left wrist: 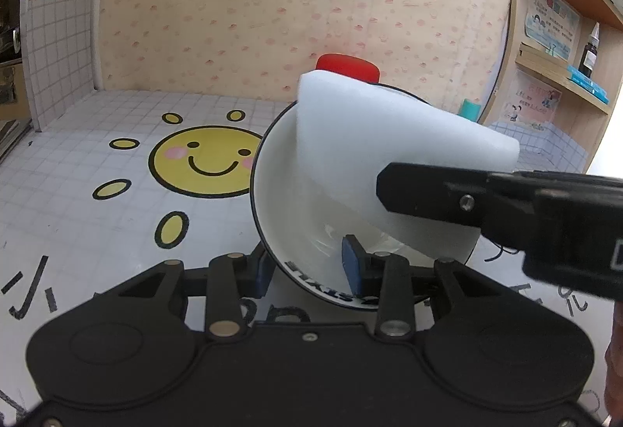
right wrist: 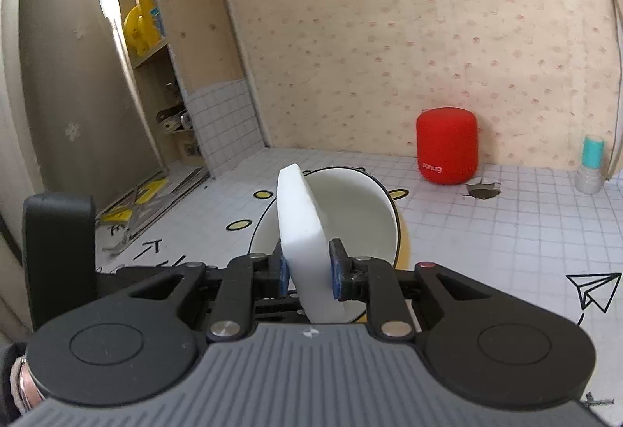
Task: Clean bowl
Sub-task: 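Hold the bowl with the left gripper while the right gripper scrubs the bowl bottom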
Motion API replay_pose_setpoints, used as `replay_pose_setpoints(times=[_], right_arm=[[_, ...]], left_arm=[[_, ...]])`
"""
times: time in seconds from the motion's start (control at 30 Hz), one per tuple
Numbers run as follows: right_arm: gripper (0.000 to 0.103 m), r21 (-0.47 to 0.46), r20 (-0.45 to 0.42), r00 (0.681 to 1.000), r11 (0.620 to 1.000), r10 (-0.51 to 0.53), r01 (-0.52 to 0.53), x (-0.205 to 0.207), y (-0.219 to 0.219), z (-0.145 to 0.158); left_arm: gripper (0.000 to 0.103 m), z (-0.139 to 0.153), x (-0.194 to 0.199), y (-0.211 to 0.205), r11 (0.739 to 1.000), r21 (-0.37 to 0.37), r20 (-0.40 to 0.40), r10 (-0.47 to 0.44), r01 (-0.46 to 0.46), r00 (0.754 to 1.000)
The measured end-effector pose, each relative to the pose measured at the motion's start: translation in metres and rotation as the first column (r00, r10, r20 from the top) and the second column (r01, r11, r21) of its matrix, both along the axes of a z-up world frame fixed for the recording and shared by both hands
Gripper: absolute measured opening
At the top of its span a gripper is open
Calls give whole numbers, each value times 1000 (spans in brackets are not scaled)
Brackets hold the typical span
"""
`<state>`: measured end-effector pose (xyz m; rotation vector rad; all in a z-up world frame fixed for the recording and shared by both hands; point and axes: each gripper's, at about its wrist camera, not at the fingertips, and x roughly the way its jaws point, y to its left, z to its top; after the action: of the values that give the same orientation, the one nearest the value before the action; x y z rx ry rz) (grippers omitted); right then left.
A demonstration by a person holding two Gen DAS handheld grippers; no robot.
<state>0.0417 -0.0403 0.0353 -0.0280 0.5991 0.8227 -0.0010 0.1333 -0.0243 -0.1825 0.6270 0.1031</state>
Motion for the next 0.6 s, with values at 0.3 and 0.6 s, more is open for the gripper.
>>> replay_pose_setpoints(times=[0.3, 0.6], right_arm=[[23, 36, -14, 1000, 999, -14, 15, 1, 4, 1], [22, 35, -7, 998, 998, 58, -58, -1, 13, -2]], left_arm=[[39, 0, -2, -1, 1000, 7, 9, 4, -4, 1000], [39, -1, -3, -4, 1000, 28, 11, 8, -8, 1000]])
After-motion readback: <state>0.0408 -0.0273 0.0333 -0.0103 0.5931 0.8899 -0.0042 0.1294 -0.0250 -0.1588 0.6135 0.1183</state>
